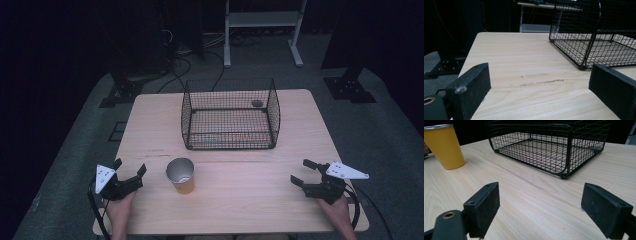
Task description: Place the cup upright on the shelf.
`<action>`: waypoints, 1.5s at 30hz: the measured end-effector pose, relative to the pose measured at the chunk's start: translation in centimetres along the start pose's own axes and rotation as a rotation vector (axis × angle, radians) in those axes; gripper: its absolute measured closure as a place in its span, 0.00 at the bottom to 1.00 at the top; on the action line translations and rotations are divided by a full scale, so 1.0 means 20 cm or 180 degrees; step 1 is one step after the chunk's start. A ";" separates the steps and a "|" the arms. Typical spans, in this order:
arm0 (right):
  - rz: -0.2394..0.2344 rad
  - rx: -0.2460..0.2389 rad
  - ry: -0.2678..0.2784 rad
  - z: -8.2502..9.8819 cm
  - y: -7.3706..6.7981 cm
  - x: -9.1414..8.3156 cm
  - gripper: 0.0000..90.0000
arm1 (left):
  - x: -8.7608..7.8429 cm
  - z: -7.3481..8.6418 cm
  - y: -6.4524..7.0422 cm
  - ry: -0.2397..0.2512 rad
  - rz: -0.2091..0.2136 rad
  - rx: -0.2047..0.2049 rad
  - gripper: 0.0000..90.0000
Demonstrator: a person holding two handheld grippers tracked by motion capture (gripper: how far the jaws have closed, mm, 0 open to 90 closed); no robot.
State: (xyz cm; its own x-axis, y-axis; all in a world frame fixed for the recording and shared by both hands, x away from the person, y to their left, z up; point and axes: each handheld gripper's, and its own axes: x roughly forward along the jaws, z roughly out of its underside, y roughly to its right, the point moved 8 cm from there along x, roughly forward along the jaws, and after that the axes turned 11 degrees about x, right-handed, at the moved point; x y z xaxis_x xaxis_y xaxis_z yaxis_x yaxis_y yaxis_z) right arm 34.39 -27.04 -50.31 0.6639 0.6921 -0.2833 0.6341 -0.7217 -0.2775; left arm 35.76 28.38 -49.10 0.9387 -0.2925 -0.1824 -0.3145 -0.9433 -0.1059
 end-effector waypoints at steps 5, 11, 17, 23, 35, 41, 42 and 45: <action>0.0010 -0.0017 -0.0003 0.00 0.00 0.00 0.16 | 0.00 -0.02 0.03 0.0043 0.0059 0.0045 0.03; 0.0018 -0.0005 -0.0002 0.00 0.00 0.00 0.16 | -0.01 -0.04 0.06 0.0079 0.0110 0.0091 0.03; 0.0027 -0.0025 -0.0015 0.00 0.00 0.00 0.16 | 0.00 -0.07 0.10 0.0125 0.0225 0.0137 0.03; 0.0025 -0.0031 -0.0025 0.00 0.00 0.01 0.16 | -0.01 -0.09 0.16 0.0128 0.0339 0.0224 0.03; 0.0030 -0.0039 -0.0033 0.00 0.00 0.01 0.16 | -0.04 -0.09 0.24 0.0113 0.0545 0.0283 0.03; 0.0032 -0.0036 -0.0033 0.00 0.00 0.01 0.16 | -0.06 -0.09 0.26 0.0102 0.0607 0.0305 0.03; 0.0033 -0.0038 -0.0033 0.00 0.00 0.01 0.16 | -0.07 -0.08 0.27 0.0098 0.0623 0.0322 0.03; 0.0033 -0.0037 -0.0034 0.00 0.00 0.01 0.16 | -0.09 -0.07 0.30 0.0094 0.0698 0.0334 0.03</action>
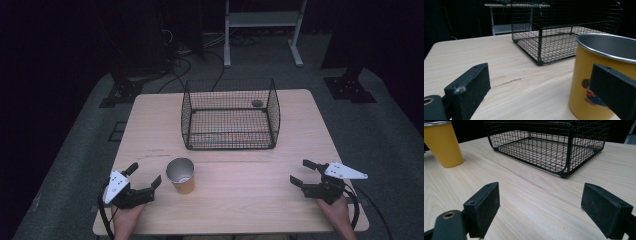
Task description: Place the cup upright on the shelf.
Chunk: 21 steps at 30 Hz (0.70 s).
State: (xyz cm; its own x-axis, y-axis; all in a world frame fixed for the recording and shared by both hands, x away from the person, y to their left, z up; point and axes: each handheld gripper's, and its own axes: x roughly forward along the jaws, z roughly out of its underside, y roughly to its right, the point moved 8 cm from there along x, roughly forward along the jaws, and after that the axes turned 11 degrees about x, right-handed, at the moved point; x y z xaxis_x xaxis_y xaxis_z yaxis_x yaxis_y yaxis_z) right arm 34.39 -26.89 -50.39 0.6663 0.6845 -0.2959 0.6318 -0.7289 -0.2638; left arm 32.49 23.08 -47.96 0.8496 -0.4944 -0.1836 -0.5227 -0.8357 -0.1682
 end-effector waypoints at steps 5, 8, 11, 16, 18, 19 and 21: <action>-0.0001 -0.0001 -0.0001 0.00 0.00 0.00 0.16 | -0.02 0.00 0.04 0.0028 0.0101 0.0055 0.03; 0.0000 -0.0002 -0.0001 0.00 0.00 0.00 0.16 | -0.03 -0.01 0.05 0.0051 0.0154 0.0049 0.03; 0.0003 0.0000 -0.0003 0.00 0.00 0.00 0.16 | -0.03 -0.01 0.08 0.0067 0.0248 0.0076 0.02; 0.0005 -0.0001 -0.0004 0.00 0.00 0.00 0.16 | -0.03 -0.02 0.12 0.0087 0.0366 0.0098 0.01; 0.0006 0.0000 -0.0004 0.00 0.00 0.00 0.16 | -0.03 -0.02 0.13 0.0094 0.0383 0.0118 0.01; 0.0006 -0.0002 -0.0003 0.00 0.00 0.00 0.16 | -0.02 -0.03 0.14 0.0103 0.0411 0.0131 0.01; 0.0006 -0.0001 -0.0005 0.00 0.00 0.00 0.16 | -0.02 -0.03 0.15 0.0106 0.0453 0.0143 0.01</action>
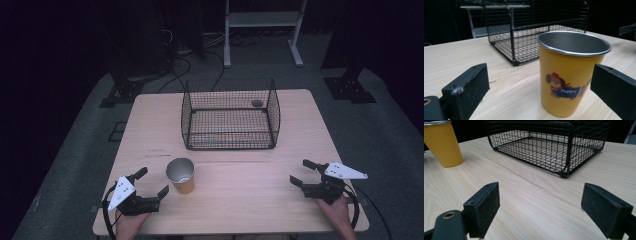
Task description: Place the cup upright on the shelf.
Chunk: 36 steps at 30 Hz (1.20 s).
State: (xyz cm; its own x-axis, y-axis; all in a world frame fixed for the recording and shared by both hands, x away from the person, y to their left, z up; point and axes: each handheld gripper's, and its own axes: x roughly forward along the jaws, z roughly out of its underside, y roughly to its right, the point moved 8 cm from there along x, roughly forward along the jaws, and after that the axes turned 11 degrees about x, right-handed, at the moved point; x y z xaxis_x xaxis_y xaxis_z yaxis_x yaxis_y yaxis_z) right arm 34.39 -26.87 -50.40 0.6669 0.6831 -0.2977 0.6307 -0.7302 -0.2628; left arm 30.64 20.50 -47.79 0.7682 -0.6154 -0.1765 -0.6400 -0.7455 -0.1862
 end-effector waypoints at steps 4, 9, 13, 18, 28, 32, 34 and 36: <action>-0.0001 -0.0002 0.0000 0.00 0.00 0.00 0.16 | 0.01 -0.01 0.03 0.0011 0.0091 0.0039 0.01; 0.0000 -0.0003 -0.0001 0.00 0.00 0.00 0.16 | 0.02 -0.01 0.06 0.0018 0.0174 0.0069 0.01; 0.0001 -0.0005 -0.0001 0.00 0.00 0.00 0.16 | 0.04 -0.02 0.08 0.0012 0.0244 0.0103 0.01; 0.0002 -0.0005 -0.0002 0.00 0.00 0.00 0.16 | 0.06 -0.02 0.11 0.0002 0.0299 0.0122 0.01; 0.0004 -0.0009 -0.0005 0.00 0.00 0.00 0.16 | 0.12 -0.01 0.16 -0.0090 0.0434 0.0182 0.01; 0.0005 -0.0012 -0.0012 0.00 0.00 0.00 0.16 | 0.15 -0.01 0.17 -0.0124 0.0461 0.0179 0.01; 0.0006 -0.0011 -0.0012 0.00 0.00 0.00 0.16 | 0.16 0.00 0.17 -0.0140 0.0463 0.0175 0.01; 0.0003 -0.0011 -0.0011 0.00 0.00 0.00 0.16 | 0.17 0.00 0.16 -0.0169 0.0444 0.0197 0.01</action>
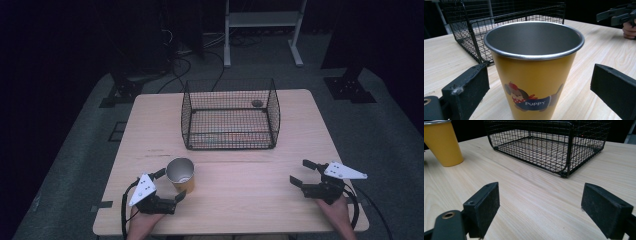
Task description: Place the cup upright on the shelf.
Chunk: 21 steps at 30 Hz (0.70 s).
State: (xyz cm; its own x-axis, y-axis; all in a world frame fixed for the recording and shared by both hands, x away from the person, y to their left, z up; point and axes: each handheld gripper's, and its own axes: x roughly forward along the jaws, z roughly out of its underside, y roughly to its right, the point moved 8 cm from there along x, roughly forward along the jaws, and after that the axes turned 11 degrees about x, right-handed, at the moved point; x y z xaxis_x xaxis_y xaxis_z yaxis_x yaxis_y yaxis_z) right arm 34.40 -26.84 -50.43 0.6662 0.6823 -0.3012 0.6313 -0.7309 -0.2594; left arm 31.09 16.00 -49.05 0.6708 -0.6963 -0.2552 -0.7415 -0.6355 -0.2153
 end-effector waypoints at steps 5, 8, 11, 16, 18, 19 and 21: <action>0.0001 -0.0002 -0.0006 0.00 0.00 0.00 0.16 | 0.02 0.01 -0.01 -0.0048 0.0006 0.0000 0.01; 0.0002 -0.0003 -0.0006 0.00 0.00 0.00 0.16 | 0.03 0.01 -0.01 -0.0065 0.0007 -0.0012 0.01; -0.0003 -0.0002 -0.0008 0.00 0.00 0.00 0.16 | 0.05 0.01 -0.02 -0.0072 -0.0034 0.0012 0.01; -0.0004 0.0001 -0.0011 0.00 0.00 0.00 0.16 | 0.09 0.00 -0.01 -0.0121 -0.0013 0.0061 0.01; -0.0004 -0.0002 -0.0012 0.00 0.00 0.00 0.16 | 0.10 0.00 -0.01 -0.0112 -0.0017 0.0057 0.01; -0.0004 -0.0002 -0.0011 0.00 0.00 0.00 0.16 | 0.10 -0.01 -0.01 -0.0107 -0.0021 0.0045 0.01; -0.0003 0.0000 -0.0011 0.00 0.00 0.00 0.16 | 0.11 -0.01 -0.02 -0.0113 -0.0030 0.0049 0.01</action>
State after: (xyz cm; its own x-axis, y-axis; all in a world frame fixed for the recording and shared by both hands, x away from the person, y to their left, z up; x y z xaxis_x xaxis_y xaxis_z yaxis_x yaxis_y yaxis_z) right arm 34.39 -26.78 -50.44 0.6641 0.6830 -0.3041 0.6320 -0.7301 -0.2597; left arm 32.77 14.68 -49.36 0.6772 -0.6778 -0.2862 -0.7354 -0.6366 -0.2322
